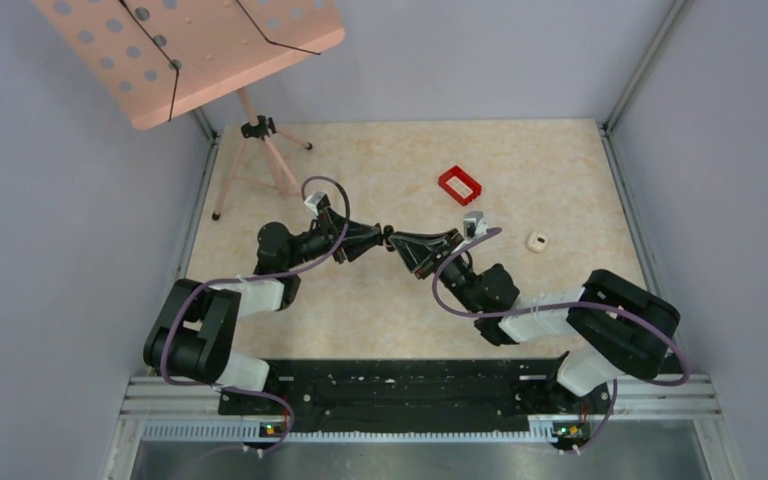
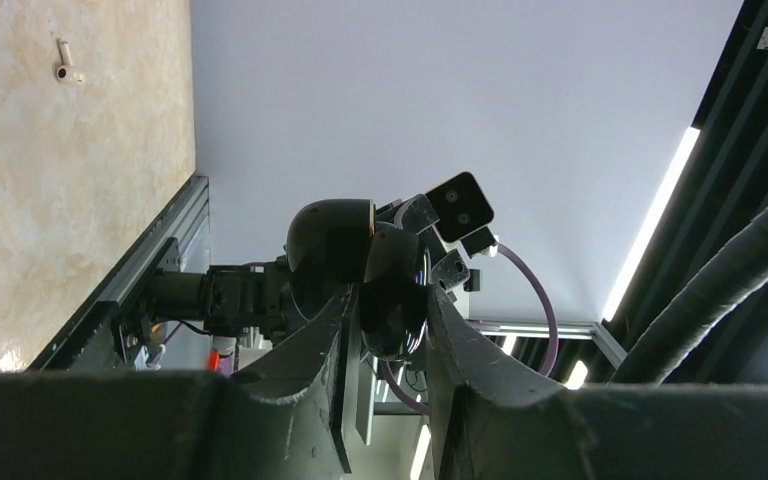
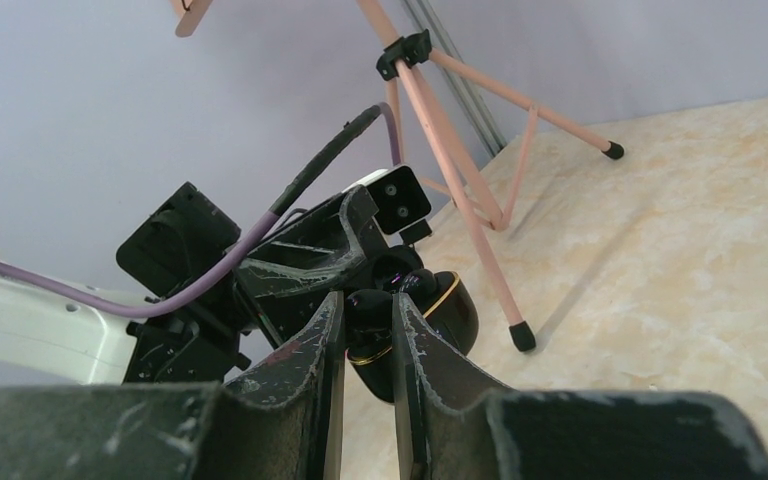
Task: Insert the wireless bluetooth earbuds into the charging case
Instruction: Place the earbud in the charging case, then close the charging case, then place the charging case at the center of the board.
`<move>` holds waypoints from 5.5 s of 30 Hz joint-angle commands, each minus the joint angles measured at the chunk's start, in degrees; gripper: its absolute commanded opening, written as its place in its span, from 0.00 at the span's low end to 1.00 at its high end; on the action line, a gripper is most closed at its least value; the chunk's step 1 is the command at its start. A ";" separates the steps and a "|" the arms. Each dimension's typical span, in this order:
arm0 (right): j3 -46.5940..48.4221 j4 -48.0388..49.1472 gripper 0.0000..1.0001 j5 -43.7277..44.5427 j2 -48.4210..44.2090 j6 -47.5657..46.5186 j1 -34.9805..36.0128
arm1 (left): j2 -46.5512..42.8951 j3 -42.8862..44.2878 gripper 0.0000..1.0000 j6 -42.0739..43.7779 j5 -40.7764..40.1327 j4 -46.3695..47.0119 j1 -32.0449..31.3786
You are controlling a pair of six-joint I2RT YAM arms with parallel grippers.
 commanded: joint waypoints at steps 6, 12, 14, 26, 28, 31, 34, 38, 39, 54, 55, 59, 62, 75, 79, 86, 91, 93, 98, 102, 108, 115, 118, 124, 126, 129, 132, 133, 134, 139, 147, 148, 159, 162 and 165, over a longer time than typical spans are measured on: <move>0.96 -2.58 0.36 -0.85 -0.81 0.51 -0.11 | -0.61 -0.42 0.00 -0.28 -0.26 5.12 -0.03; 1.66 -5.28 0.52 -0.43 -2.63 0.71 -0.12 | -0.44 -0.47 0.00 -0.14 -0.12 5.29 -0.01; 2.04 -6.54 0.55 -0.39 -3.52 0.48 -0.12 | -0.43 -0.38 0.00 -0.07 -0.01 5.12 -0.02; 3.37 -22.25 0.75 0.67 -13.83 -0.19 -0.09 | 0.21 0.01 0.00 2.21 -0.40 3.58 0.02; 4.06 -28.13 0.82 1.31 -16.16 0.54 -0.16 | 0.00 -0.26 0.00 2.27 -0.95 4.00 -0.02; 7.89 -39.12 0.84 -0.09 -18.64 1.40 -0.24 | -1.17 0.12 0.00 4.27 -0.54 1.50 -0.03; 8.27 -42.40 0.78 -0.04 -21.00 3.33 -0.33 | -2.53 0.49 0.00 6.83 -0.12 -2.22 -0.03; 7.82 -45.72 0.51 1.99 -23.26 5.74 -0.25 | -3.41 0.80 0.00 8.98 -0.10 -5.14 -0.03; 8.46 -47.73 0.47 2.41 -23.25 5.79 -0.25 | -3.36 0.93 0.00 8.98 -0.11 -5.05 -0.03; 15.08 -55.59 0.42 1.95 -18.70 5.79 -0.33 | -3.51 0.85 0.00 11.12 0.22 -7.32 -0.03; 15.13 -55.51 0.40 1.68 -18.73 5.80 -0.27 | -3.70 0.85 0.00 11.57 0.30 -7.99 -0.03; 14.98 -53.78 0.36 -0.06 -18.22 6.22 -0.33 | -4.22 1.01 0.00 12.35 0.17 -9.30 -0.03; 15.12 -53.71 0.35 -0.45 -18.08 6.09 0.09 | -4.29 1.32 0.00 12.72 0.45 -9.91 -0.03; 16.88 -55.69 0.35 -1.37 -15.39 5.17 0.39 | -5.35 2.52 0.00 15.12 0.39 -14.29 -0.03; 17.15 -56.04 0.32 -1.42 -14.51 5.16 0.37 | -5.82 2.63 0.00 15.43 0.35 -14.92 -0.02; 17.26 -56.31 0.28 -0.29 -14.83 5.01 0.37 | -6.03 2.69 0.00 15.81 0.43 -15.42 0.02; 16.76 -57.28 0.41 0.80 -16.90 4.30 0.41 | -5.95 2.73 0.00 16.87 0.89 -15.71 -0.03; 16.28 -58.94 0.45 2.84 -18.86 3.77 0.18 | -5.70 3.12 0.00 18.24 2.03 -16.47 -0.03; 10.21 -56.93 0.47 -5.51 -23.01 12.98 -8.80 | -4.53 4.20 0.00 18.84 6.31 -13.59 -0.02; 5.09 -56.48 0.46 -8.60 -25.90 17.77 -13.71 | -4.47 4.89 0.00 19.03 7.69 -12.82 -0.06; 5.33 -56.13 0.41 -15.39 -21.19 19.65 -14.22 | -4.43 6.18 0.00 15.75 9.87 -6.70 -0.10; 9.91 -46.60 0.40 -26.15 -10.51 21.13 -13.00 | -3.31 5.56 0.00 11.68 9.32 -0.60 -0.29; 11.54 -43.60 0.40 -27.72 -8.40 21.60 -12.34 | -2.83 5.47 0.00 10.94 9.33 0.21 -0.51; 9.95 -37.08 0.40 -28.67 -10.10 21.50 -12.29 | -2.71 5.42 0.00 12.41 9.19 -1.88 -0.62; 8.91 -35.63 0.40 -28.90 -11.11 21.81 -12.29 | -2.79 5.57 0.00 13.43 9.03 -3.55 -0.55; 8.14 -33.83 0.40 -29.96 -12.44 21.86 -12.23 | -3.04 5.84 0.00 15.95 8.63 -7.74 -0.61; 7.53 -32.92 0.40 -30.26 -13.75 21.44 -12.24 | -3.15 6.69 0.00 18.66 8.82 -11.36 -0.55; 7.55 -32.96 0.40 -30.32 -14.21 21.37 -12.21 | -3.14 6.75 0.00 18.79 8.85 -11.69 -0.55; 7.38 -32.85 0.40 -30.23 -14.69 21.31 -12.26 | -3.27 6.75 0.00 18.99 8.75 -11.82 -0.55; 6.54 -37.92 0.43 -26.28 -19.43 19.07 -12.16 | -3.82 6.90 0.00 21.03 8.39 -14.40 -0.55; 5.95 -47.65 0.75 -23.01 -27.71 15.86 -13.74 | -3.33 7.88 0.00 21.38 10.11 -14.34 -0.49; 6.21 -47.49 0.76 -24.00 -27.33 16.18 -14.34 | -3.20 7.99 0.00 21.47 10.30 -14.14 -0.55; 5.03 -23.26 0.74 -40.81 -13.42 31.66 -17.92 | -1.32 8.00 0.00 15.85 10.58 -5.79 -0.64; 4.84 -17.24 0.70 -42.30 -10.68 34.26 -17.90 | -1.33 8.14 0.00 15.96 10.63 -5.90 -0.64; 5.64 -16.97 0.68 -42.96 -9.37 34.69 -17.92 | -1.44 8.07 0.00 16.00 10.55 -5.96 -0.64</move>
